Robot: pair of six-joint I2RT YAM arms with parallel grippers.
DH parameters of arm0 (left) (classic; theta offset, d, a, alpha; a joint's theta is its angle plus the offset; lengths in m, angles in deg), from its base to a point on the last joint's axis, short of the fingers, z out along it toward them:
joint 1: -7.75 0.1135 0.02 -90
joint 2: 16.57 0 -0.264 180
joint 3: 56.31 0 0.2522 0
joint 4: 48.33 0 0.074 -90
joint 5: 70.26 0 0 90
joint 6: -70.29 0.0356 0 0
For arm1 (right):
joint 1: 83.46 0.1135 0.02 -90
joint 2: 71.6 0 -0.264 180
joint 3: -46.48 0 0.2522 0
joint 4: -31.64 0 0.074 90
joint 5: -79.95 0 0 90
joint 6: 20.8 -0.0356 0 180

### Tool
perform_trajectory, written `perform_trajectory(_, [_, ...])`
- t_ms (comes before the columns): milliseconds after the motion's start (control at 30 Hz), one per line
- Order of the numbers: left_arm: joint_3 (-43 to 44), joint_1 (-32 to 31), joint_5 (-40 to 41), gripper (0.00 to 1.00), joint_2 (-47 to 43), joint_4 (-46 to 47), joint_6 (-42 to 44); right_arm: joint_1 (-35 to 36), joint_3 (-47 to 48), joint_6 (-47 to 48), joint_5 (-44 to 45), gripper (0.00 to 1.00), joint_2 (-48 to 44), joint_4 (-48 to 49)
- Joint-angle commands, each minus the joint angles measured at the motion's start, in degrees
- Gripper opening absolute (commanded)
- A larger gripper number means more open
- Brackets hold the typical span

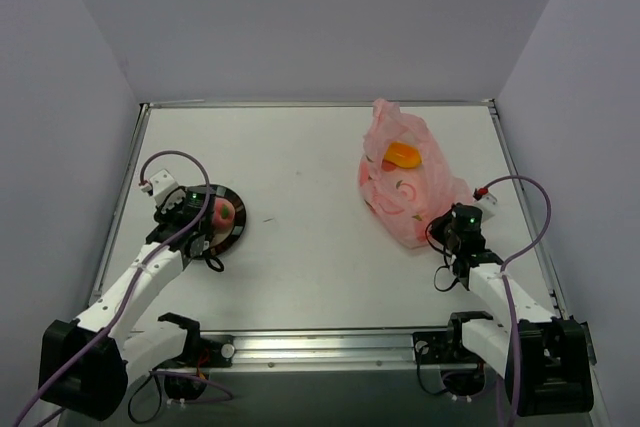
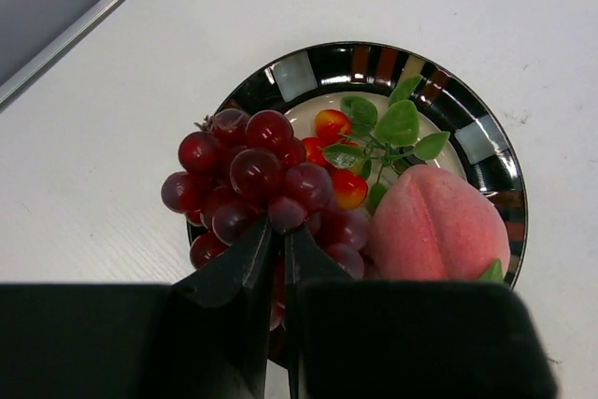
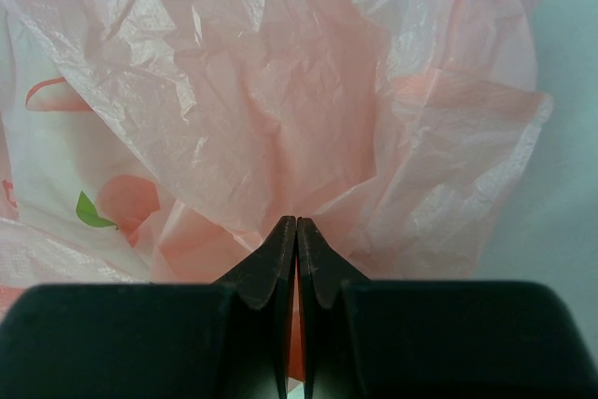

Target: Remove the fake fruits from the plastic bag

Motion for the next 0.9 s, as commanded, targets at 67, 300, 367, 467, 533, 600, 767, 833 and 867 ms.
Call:
perform_trajectory(67, [2.3, 0.5, 1.9, 0.14, 3.8, 3.4, -1.8, 0.5, 1.8, 0.7, 2.1, 0.0, 0.1, 0.7])
perform_trajectory(300, [1.4, 0.6, 2.3, 0.65, 3.3, 4.6, -2.3, 0.6, 1.7, 0.7, 2.1, 0.0, -0.3, 0.7])
perform_trajectory(367, [1.8, 0.6, 1.8, 0.68, 2.4, 4.4, -2.0, 0.6, 1.7, 0.7, 2.2, 0.0, -0.3, 0.7])
perform_trajectory(467, [1.7, 0.4, -1.2, 0.68, -0.3, 5.4, -0.2, 0.6, 1.6, 0.7, 2.2, 0.0, -0.4, 0.7])
perform_trajectory(533, [1.6, 0.2, -4.2, 0.68, -1.9, 6.2, 1.2, 0.6, 1.6, 0.6, 2.2, 0.0, -0.4, 0.8])
perform_trajectory(600, [2.0, 0.2, -6.5, 0.66, -3.5, 6.6, 2.3, 0.6, 1.6, 0.6, 2.2, 0.0, -0.4, 0.8])
perform_trajectory(767, [4.5, -3.2, -14.3, 0.53, -5.6, 8.2, 4.6, 0.6, 1.5, 0.6, 2.2, 0.0, -0.7, 0.7])
perform_trajectory(833, [7.6, -7.3, -15.9, 0.46, -4.8, 11.8, 6.9, 0.6, 1.5, 0.6, 2.2, 0.0, -0.6, 0.7])
perform_trajectory(867, [9.2, -10.0, -16.6, 0.45, -2.4, 13.3, 8.1, 0.6, 1.5, 0.5, 2.4, 0.0, -0.7, 0.7])
